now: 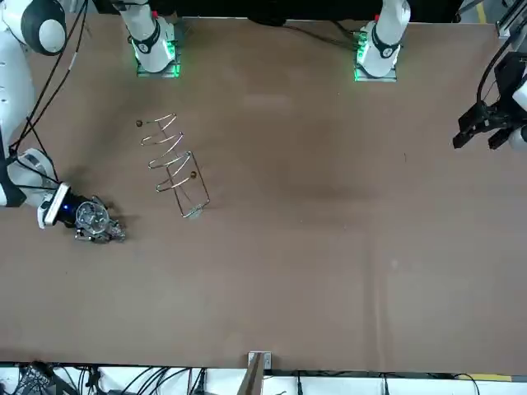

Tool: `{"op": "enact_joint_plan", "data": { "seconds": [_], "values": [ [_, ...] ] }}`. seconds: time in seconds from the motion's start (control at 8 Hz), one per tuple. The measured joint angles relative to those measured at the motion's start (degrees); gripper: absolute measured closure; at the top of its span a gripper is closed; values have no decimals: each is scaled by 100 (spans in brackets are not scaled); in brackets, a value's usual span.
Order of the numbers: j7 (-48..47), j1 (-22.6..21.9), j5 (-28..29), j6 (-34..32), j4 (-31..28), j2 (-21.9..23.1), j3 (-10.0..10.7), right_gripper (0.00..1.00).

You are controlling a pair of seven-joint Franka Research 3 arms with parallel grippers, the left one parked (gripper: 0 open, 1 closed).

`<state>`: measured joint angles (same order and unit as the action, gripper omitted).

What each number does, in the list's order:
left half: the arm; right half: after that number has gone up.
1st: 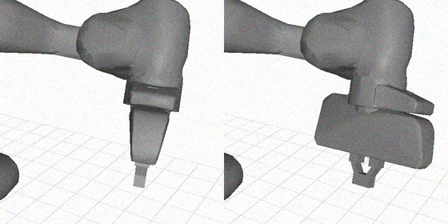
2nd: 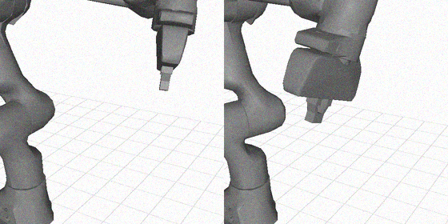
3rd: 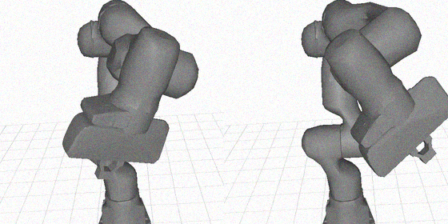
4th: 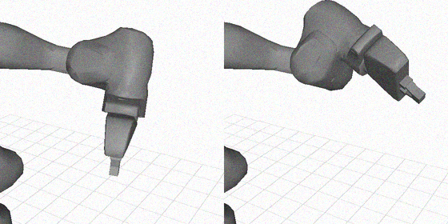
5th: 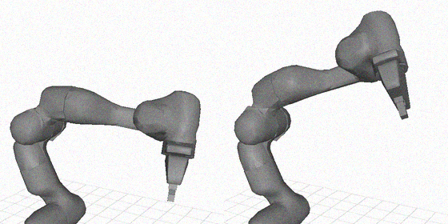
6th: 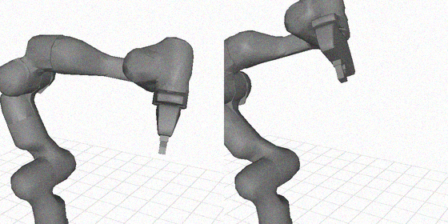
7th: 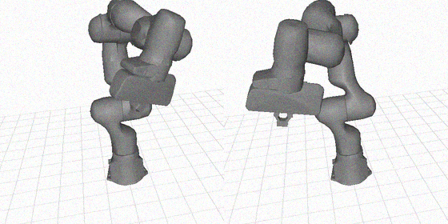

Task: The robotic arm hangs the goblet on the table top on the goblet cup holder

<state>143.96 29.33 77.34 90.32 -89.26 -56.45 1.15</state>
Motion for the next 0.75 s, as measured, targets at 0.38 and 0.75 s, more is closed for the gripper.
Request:
{"op": "enact_joint_plan", "data": {
  "seconds": [0.38,0.75],
  "values": [
    [-329,-2,12,46,60,0,0,90],
    [-1918,-42,-299,109,550,76,0,90]
  ]
}}
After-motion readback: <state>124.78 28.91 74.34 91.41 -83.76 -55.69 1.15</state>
